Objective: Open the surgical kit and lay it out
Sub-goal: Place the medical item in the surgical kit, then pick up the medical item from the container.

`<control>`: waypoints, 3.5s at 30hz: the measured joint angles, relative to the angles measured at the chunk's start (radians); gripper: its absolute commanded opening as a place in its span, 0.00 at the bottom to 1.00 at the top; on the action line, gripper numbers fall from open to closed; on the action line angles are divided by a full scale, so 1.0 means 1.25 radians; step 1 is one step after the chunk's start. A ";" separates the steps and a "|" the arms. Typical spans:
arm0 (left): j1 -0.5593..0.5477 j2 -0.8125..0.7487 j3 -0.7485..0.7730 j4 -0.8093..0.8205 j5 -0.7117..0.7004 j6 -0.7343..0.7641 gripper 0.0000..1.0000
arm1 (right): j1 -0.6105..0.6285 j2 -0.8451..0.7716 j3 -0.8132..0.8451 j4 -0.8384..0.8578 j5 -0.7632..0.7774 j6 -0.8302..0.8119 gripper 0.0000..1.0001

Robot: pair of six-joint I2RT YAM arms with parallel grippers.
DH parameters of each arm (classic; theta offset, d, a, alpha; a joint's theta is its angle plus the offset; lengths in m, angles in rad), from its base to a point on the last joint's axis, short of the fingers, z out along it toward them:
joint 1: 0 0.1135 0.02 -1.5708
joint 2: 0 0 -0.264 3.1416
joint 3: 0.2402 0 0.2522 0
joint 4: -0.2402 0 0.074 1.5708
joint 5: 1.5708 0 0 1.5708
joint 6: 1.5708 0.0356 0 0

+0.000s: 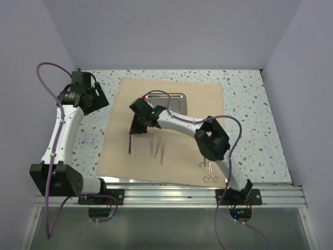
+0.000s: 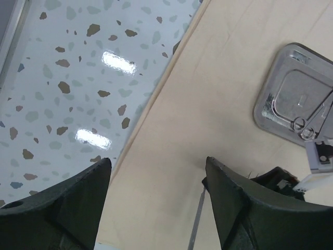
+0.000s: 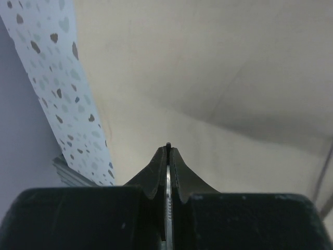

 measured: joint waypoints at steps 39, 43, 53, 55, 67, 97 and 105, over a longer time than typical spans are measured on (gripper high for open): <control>-0.306 0.623 0.501 0.058 0.141 0.006 0.61 | -0.235 -0.680 -0.222 -0.174 0.307 -0.313 0.80; -0.347 0.763 0.654 0.059 0.166 0.011 0.61 | -0.226 -0.704 -0.278 -0.228 0.355 -0.340 0.82; -0.382 0.857 0.680 0.085 0.175 0.015 0.61 | -0.236 -0.750 -0.321 -0.329 0.430 -0.369 0.83; -0.387 0.877 0.687 0.085 0.164 0.021 0.61 | -0.240 -0.759 -0.321 -0.336 0.435 -0.369 0.84; -0.419 0.929 0.720 0.083 0.026 0.060 0.56 | -0.255 -0.756 -0.320 -0.361 0.451 -0.381 0.83; -0.405 1.025 0.841 0.125 -0.110 0.091 0.43 | -0.266 -0.710 -0.309 -0.368 0.445 -0.396 0.82; -0.406 1.016 0.817 0.139 -0.103 0.085 0.24 | -0.271 -0.685 -0.293 -0.369 0.433 -0.402 0.80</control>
